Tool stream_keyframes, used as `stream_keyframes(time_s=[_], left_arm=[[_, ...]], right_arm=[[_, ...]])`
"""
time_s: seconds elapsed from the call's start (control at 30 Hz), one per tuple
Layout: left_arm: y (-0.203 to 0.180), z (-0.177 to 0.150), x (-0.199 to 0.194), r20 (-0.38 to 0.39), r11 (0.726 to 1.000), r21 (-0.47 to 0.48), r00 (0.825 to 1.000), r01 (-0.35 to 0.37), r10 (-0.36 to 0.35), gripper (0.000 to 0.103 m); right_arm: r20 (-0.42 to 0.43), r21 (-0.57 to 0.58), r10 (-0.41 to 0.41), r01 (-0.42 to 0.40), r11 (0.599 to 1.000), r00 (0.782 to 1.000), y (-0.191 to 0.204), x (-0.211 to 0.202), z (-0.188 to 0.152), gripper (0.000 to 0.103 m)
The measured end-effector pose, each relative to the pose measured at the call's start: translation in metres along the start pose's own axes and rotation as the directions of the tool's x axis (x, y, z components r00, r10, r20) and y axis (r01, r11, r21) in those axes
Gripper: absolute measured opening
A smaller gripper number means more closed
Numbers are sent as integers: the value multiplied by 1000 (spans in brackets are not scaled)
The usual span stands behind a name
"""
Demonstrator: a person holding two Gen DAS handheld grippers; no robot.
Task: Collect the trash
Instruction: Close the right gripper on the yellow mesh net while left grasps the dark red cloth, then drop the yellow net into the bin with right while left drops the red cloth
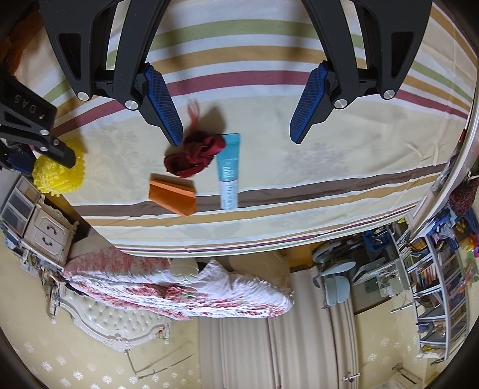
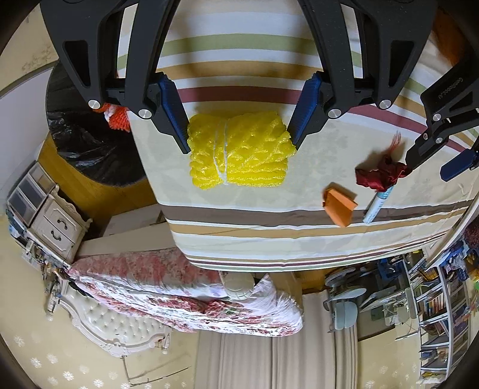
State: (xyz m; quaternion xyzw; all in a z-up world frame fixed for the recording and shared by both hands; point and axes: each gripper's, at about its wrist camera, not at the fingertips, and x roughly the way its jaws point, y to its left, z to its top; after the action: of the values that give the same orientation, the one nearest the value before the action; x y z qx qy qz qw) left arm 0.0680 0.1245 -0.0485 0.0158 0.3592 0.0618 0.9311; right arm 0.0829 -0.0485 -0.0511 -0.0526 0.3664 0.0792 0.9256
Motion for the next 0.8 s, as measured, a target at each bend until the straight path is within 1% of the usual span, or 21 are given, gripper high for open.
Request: stream_keyframes(time_s=[0.13, 0.2, 0.27, 0.3, 0.37, 0.57, 0.8], left_arm=[[-14, 5, 7, -10, 999, 36, 1000, 6, -5, 72], [-18, 6, 12, -22, 999, 53, 1000, 8, -7, 67], [-22, 7, 17, -48, 998, 62, 999, 16, -13, 53], [-23, 7, 20, -62, 998, 63, 998, 21, -17, 49], [-25, 7, 23, -84, 997, 66, 996, 29, -24, 34], [-24, 4, 19, -84, 997, 57, 995, 49, -44, 27], [-23, 3, 3, -50, 998, 32, 997, 63, -61, 24]], right_arm=[[5, 31, -3, 3, 1000, 1000, -17, -1, -1, 63], [6, 38, 0, 0, 999, 1000, -22, -2, -1, 63], [9, 42, 4, -4, 999, 1000, -24, -3, -2, 63], [9, 43, 6, -7, 999, 1000, -25, -4, -4, 63], [10, 44, 11, -12, 999, 1000, -26, -4, -4, 63], [10, 48, 20, -20, 999, 1000, -26, -4, -6, 63], [32, 61, 15, -17, 998, 999, -31, -11, -6, 63]])
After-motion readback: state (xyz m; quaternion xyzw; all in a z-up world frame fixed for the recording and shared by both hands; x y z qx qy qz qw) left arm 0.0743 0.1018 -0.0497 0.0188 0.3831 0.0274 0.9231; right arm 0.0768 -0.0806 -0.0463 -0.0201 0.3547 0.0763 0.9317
